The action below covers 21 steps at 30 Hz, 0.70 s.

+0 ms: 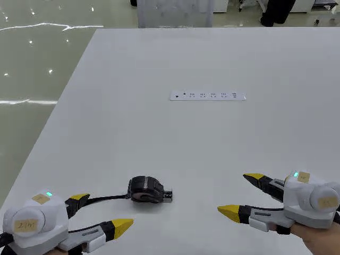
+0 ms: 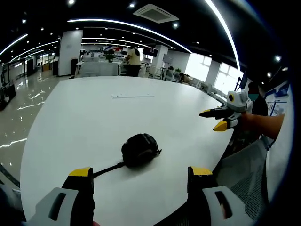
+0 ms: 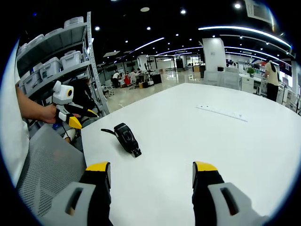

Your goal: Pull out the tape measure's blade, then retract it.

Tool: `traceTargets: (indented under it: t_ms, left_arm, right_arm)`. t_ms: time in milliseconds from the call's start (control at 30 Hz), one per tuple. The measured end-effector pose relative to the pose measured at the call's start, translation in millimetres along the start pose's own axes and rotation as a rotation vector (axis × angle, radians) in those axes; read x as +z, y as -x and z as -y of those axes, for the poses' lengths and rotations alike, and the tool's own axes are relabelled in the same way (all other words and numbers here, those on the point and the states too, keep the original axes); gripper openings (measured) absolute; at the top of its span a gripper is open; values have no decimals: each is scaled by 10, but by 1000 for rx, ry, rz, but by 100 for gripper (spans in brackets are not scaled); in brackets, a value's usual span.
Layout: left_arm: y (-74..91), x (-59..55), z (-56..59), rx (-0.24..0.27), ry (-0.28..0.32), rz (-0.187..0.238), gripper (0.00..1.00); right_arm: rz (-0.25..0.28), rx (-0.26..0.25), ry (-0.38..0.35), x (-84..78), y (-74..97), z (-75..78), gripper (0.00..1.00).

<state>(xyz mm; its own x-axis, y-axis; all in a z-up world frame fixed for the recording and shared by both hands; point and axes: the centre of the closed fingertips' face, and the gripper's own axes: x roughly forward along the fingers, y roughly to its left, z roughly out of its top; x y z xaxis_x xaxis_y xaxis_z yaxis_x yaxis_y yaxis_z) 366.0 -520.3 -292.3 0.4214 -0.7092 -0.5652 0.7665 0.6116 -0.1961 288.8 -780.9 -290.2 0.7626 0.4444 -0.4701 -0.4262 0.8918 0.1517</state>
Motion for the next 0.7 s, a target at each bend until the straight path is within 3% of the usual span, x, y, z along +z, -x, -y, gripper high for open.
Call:
traceTargets:
  t_ms: [200, 700]
  left_arm:
    - [62, -60, -76, 14, 6, -6, 79]
    - [200, -230, -138, 6, -2, -42, 81]
  right_arm:
    - [-30, -13, 7, -95, 52, 26, 75]
    - [-89, -48, -9, -413, 317, 61, 82]
